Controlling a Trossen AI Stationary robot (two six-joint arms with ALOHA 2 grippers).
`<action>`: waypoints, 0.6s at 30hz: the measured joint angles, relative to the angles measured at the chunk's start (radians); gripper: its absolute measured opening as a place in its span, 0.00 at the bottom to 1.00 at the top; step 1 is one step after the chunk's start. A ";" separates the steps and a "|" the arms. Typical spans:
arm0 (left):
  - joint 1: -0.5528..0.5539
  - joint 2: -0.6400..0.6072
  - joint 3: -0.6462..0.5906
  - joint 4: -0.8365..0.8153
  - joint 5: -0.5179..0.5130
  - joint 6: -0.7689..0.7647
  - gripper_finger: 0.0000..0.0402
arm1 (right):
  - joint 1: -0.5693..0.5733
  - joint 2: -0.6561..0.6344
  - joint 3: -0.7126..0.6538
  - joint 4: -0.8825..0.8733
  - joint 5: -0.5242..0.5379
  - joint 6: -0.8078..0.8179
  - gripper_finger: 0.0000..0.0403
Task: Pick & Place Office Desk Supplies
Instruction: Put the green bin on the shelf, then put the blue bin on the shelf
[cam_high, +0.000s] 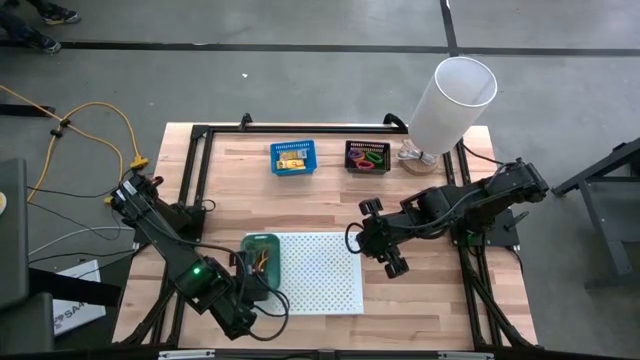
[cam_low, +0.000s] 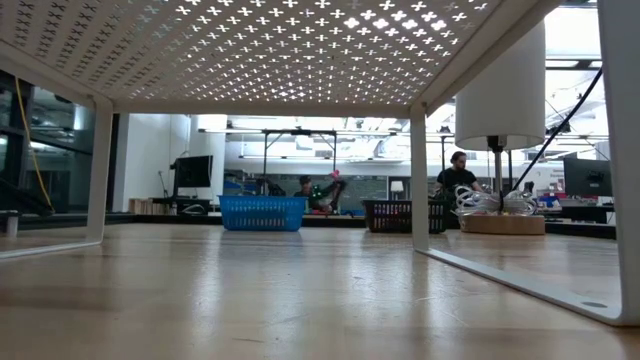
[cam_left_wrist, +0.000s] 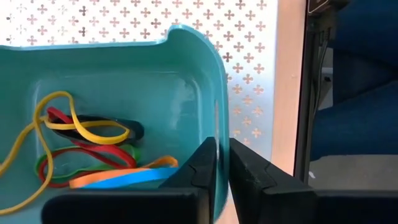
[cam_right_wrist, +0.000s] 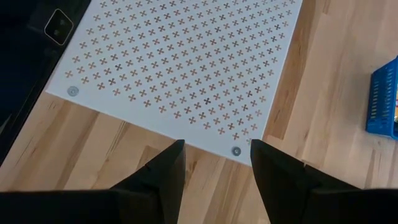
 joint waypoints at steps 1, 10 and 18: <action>0.000 0.000 0.000 0.000 0.000 0.000 0.09 | 0.000 0.000 0.000 0.000 0.000 0.000 0.42; 0.000 -0.001 0.000 0.001 -0.002 0.000 0.17 | 0.000 0.000 0.000 0.000 0.000 0.000 0.42; 0.000 -0.002 0.000 0.001 -0.004 0.000 0.17 | 0.000 0.000 0.000 0.000 0.000 0.000 0.42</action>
